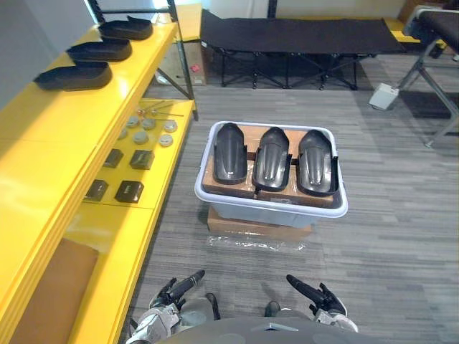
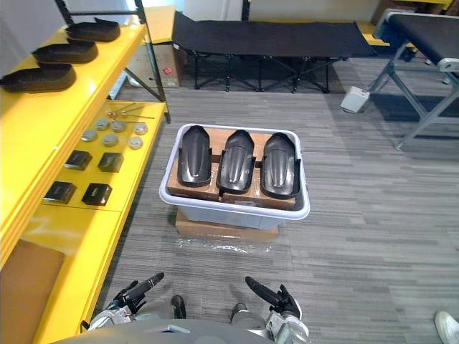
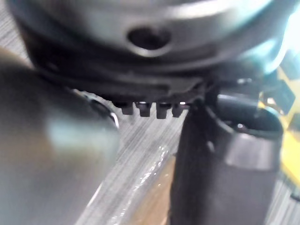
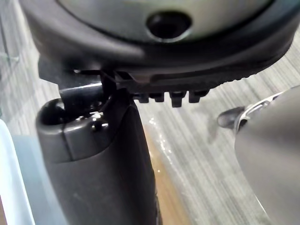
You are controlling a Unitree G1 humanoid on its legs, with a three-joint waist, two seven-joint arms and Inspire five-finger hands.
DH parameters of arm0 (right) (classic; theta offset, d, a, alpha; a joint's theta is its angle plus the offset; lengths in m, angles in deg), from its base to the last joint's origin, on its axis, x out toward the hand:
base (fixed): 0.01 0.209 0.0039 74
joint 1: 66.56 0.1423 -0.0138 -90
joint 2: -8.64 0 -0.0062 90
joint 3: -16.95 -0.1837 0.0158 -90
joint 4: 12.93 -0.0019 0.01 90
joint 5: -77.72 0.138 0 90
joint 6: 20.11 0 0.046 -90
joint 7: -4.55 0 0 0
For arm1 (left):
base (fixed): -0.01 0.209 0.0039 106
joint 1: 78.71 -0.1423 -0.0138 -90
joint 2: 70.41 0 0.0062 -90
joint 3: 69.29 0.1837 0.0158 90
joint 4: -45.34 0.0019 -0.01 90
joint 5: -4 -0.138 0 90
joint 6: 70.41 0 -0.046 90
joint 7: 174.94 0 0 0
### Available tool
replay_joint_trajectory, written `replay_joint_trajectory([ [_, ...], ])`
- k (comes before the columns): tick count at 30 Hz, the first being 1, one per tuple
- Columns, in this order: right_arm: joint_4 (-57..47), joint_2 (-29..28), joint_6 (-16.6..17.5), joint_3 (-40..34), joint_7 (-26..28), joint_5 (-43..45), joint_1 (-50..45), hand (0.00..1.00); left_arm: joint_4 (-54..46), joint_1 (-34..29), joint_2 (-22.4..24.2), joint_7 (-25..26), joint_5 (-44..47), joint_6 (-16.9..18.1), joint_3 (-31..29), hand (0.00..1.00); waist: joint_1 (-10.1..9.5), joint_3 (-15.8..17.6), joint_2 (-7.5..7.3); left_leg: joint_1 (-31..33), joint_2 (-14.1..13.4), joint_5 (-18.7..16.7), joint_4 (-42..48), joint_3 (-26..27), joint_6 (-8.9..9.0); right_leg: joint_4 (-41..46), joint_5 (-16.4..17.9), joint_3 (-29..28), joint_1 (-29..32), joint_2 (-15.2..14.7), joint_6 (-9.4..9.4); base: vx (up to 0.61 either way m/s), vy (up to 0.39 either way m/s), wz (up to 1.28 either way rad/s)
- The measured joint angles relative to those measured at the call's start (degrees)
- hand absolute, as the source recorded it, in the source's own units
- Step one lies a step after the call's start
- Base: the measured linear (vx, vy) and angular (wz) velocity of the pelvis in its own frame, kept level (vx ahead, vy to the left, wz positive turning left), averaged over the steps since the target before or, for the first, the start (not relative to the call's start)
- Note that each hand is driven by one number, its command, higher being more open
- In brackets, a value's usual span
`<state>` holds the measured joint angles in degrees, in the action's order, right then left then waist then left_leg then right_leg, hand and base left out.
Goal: Walk over and take three plastic housings, then place them on the shelf
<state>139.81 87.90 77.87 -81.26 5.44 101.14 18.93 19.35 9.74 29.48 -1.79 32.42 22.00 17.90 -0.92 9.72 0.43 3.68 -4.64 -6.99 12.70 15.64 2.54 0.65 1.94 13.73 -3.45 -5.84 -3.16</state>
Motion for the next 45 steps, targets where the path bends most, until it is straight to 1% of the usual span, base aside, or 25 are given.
replay_joint_trajectory([
  [4,-0.79,-0.63,1.11,0.19,1.51,-0.46,-0.76,1.0,-0.83,1.08,-2.54,-0.04,-1.96,-0.58,3.02,1.0,0.74,0.17,-2.24,0.02,2.06,-0.27,-0.45,-0.62,-1.38,2.6,1.33,0.4,1.23,-2.18,-2.11,0.16,0.102,-0.01],
  [7,-2.66,-0.51,1.24,1.13,4.85,-0.03,-1.47,1.0,-1.82,1.74,-2.75,0.33,1.04,-1.62,4.39,1.0,1.19,-0.07,-2.33,-0.27,2.98,0.09,-1.26,-2.17,-2.55,4.39,1.26,2.15,1.04,-3.32,-2.85,0.17,0.1,0.27],
  [9,-2.95,-0.98,1.24,2.57,6.26,-0.12,-1.05,1.0,-2.98,2.15,-2.75,0.34,3.63,-1.64,4.8,1.0,1.15,-0.17,-2.16,-0.58,2.56,0.2,-2.02,-3.39,-2.71,7.77,1.22,2.29,2.12,-3.27,-2.91,0.1,0.081,0.35],
  [10,-3.01,-0.76,1.27,3.19,7.52,-0.24,-1.0,1.0,-3.29,2.12,-2.66,0.39,5.03,-1.61,4.9,1.0,1.18,-0.24,-1.98,-0.98,1.58,0.24,-2.01,-4.42,-2.76,11.36,1.52,2.07,3.17,-3.03,-2.86,0.06,0.048,0.36],
  [11,-3.4,-0.83,1.36,3.65,7.56,-0.21,-1.23,1.0,-3.18,1.89,-2.51,0.5,5.21,-1.6,4.93,1.0,1.13,-0.45,-2.26,-1.37,0.95,0.26,-1.88,-4.95,-2.74,12.28,2.4,2.23,3.32,-2.94,-1.92,0.08,0.034,0.4],
  [12,-3.96,-1.36,1.36,4.59,7.14,-0.08,-1.42,1.0,-2.93,0.99,-3.14,0.58,5.22,-1.29,4.7,1.0,0.9,-0.78,-2.66,-1.55,0.28,0.26,-1.84,-5.41,-2.69,11.33,2.24,2.87,3.19,-3.22,-2.17,0.06,-0.009,0.25],
  [13,-4.19,-1.7,1.36,4.78,7.12,-0.07,-1.36,1.0,-2.53,0.64,-3.5,0.67,5.22,-1.18,4.52,1.0,0.69,-1.03,-3.21,-1.64,-0.15,0.33,-1.82,-5.66,-2.47,10.28,2.03,3.56,3.19,-3.33,-2.48,0.06,-0.084,0.17],
  [15,-5.65,-2.68,1.4,6.1,6.56,0.05,-1.31,1.0,-1.85,-1.3,-4.05,1.83,5.22,-0.84,3.4,1.0,0.0,-1.79,-5.12,-1.68,-1.08,0.28,-1.58,-6.17,-1.02,6.42,0.04,4.95,3.29,-3.7,-4.27,0.03,-0.185,0.07],
  [16,-6.48,-3.06,1.47,6.64,6.08,0.02,-1.38,1.0,-1.63,-1.81,-4.04,2.28,5.36,-0.06,2.76,1.0,-0.33,-1.68,-5.99,-1.68,-0.99,-0.13,-1.12,-6.44,-0.15,6.03,-2.89,5.05,3.41,-4.05,-4.01,0.01,-0.224,0.17],
  [17,-6.74,-3.48,1.54,6.65,5.41,-0.11,-1.34,1.0,-1.56,-2.39,-3.86,2.6,6.94,0.25,2.0,1.0,-0.46,-1.51,-6.36,-1.49,-1.26,-0.95,-0.12,-6.91,1.14,5.86,-1.14,5.43,2.62,-4.19,-3.32,-0.01,-0.228,0.17],
  [19,-9.04,-3.42,1.61,6.51,4.36,0.09,-1.62,1.0,-1.61,-2.81,-3.49,2.13,7.35,0.64,1.63,1.0,-0.35,-1.36,-6.1,0.39,-2.64,-2.07,2.91,-6.2,2.44,3.62,0.94,7.98,1.48,-3.35,-2.43,-0.05,-0.216,0.15],
  [20,-11.73,-2.67,1.75,6.31,3.43,0.31,-2.04,1.0,-1.58,-2.35,-3.1,1.99,6.11,1.22,1.23,1.0,-0.14,-0.08,-4.17,1.17,-4.45,-3.05,4.55,-3.93,2.56,3.26,1.1,9.38,1.38,-2.6,-2.17,-0.13,-0.137,0.19],
  [22,-16.36,-2.07,2.27,4.84,1.49,0.48,-4.33,1.0,-1.66,-2.66,-2.27,1.63,4.65,0.97,1.37,1.0,0.35,0.15,-3.05,1.3,-5.0,-2.62,2.73,-2.3,3.08,3.82,1.14,10.07,1.9,-2.25,-2.1,-0.09,-0.063,0.25],
  [23,-19.42,-2.29,2.43,4.34,0.07,0.43,-5.97,1.0,-2.32,-3.15,-2.15,1.37,4.92,0.78,1.27,1.0,0.28,0.19,-3.08,1.29,-4.88,-1.96,1.63,-2.16,3.21,4.26,1.15,10.11,2.48,-2.39,-2.09,-0.01,-0.005,0.15],
  [25,-23.44,-2.59,2.48,4.16,-2.52,0.09,-6.99,1.0,-3.65,-3.31,-2.8,1.2,4.07,-0.1,1.31,1.0,0.26,0.47,-3.57,1.2,-4.67,-1.26,0.93,-1.9,3.21,4.31,1.12,10.04,2.73,-2.61,-2.09,-0.01,0.01,-0.02],
  [28,-29.01,-2.9,2.89,3.01,-4.79,1.97,-8.11,1.0,-5.18,-3.23,-4.43,1.32,1.28,-0.02,1.41,1.0,0.4,0.64,-5.89,1.76,-4.25,-1.14,0.89,-1.23,3.08,4.08,0.6,9.57,3.57,-3.07,-2.5,-0.01,0.045,-0.07],
  [29,-30.62,-2.99,3.07,1.87,-5.43,1.85,-8.08,1.0,-5.57,-3.26,-5.26,1.33,0.82,-0.2,1.49,1.0,0.63,0.7,-6.68,1.84,-4.01,-1.12,0.95,-0.95,3.05,3.74,0.16,9.47,3.57,-3.33,-3.1,0.02,0.067,-0.05],
  [30,-31.37,-2.99,3.1,1.34,-5.79,1.78,-8.1,1.0,-5.69,-3.3,-5.29,1.34,0.68,-0.29,1.51,1.0,0.66,0.61,-7.0,1.85,-3.93,-1.13,1.12,-0.58,3.05,3.41,-0.25,9.38,3.55,-3.42,-3.09,0.03,0.079,-0.11],
  [32,-32.86,-2.98,3.59,-0.26,-6.61,1.85,-8.01,1.0,-6.18,-3.46,-5.84,1.36,0.4,-1.27,1.49,1.0,0.6,0.2,-7.65,1.81,-3.93,-1.13,1.33,0.83,3.04,2.0,-2.0,8.59,3.5,-3.43,-4.09,0.03,0.081,-0.2],
  [34,-33.78,-2.98,3.04,-0.86,-7.18,1.84,-8.06,1.0,-6.19,-3.47,-5.92,1.37,0.16,-1.54,1.41,1.0,0.76,0.22,-7.64,1.72,-4.04,-1.14,1.58,1.3,3.02,1.86,-2.9,8.13,3.53,-3.42,-4.19,0.01,0.066,-0.12],
  [37,-34.25,-2.97,0.71,-3.34,-7.82,2.39,-8.04,1.0,-6.36,-3.5,-5.99,1.46,-1.85,-1.73,0.81,1.0,0.9,0.23,-7.6,1.67,-4.34,-1.16,1.95,1.91,3.0,1.13,-4.49,7.77,3.42,-3.17,-4.46,-0.01,0.049,-0.09],
  [39,-36.37,-2.97,-1.58,-7.55,-8.13,2.81,-8.27,1.0,-6.75,-4.01,-5.93,1.43,-2.36,-1.68,-0.32,1.0,1.13,0.24,-7.58,1.43,-4.6,-1.16,1.83,2.21,3.0,0.89,-5.51,7.46,3.43,-2.91,-4.57,-0.03,0.041,-0.09],
  [41,-38.55,-2.93,-2.45,-11.11,-8.22,2.87,-8.29,1.0,-7.42,-4.81,-5.93,1.36,-2.4,-1.68,-0.74,1.0,1.19,0.21,-7.59,0.7,-4.66,-1.15,1.07,2.97,2.99,0.72,-6.1,6.54,3.42,-2.77,-4.51,-0.07,0.033,-0.22],
  [42,-41.39,-2.36,-2.75,-14.86,-8.22,4.12,-8.31,1.0,-8.16,-5.93,-5.9,1.16,-4.18,-1.67,-2.06,1.0,1.29,0.04,-7.64,-0.2,-4.67,-1.14,0.05,3.81,2.97,0.14,-6.75,5.85,3.4,-2.54,-4.29,-0.09,0.018,-0.3],
  [45,-43.13,-0.36,-3.68,-17.67,-8.5,4.51,-8.25,1.0,-8.14,-7.1,-5.98,1.06,-6.12,-1.97,-2.72,1.0,2.24,-0.32,-7.96,-0.73,-4.66,-1.09,-0.75,4.27,2.89,0.14,-6.79,4.79,3.45,-2.44,-4.25,-0.09,-0.001,-0.15],
])
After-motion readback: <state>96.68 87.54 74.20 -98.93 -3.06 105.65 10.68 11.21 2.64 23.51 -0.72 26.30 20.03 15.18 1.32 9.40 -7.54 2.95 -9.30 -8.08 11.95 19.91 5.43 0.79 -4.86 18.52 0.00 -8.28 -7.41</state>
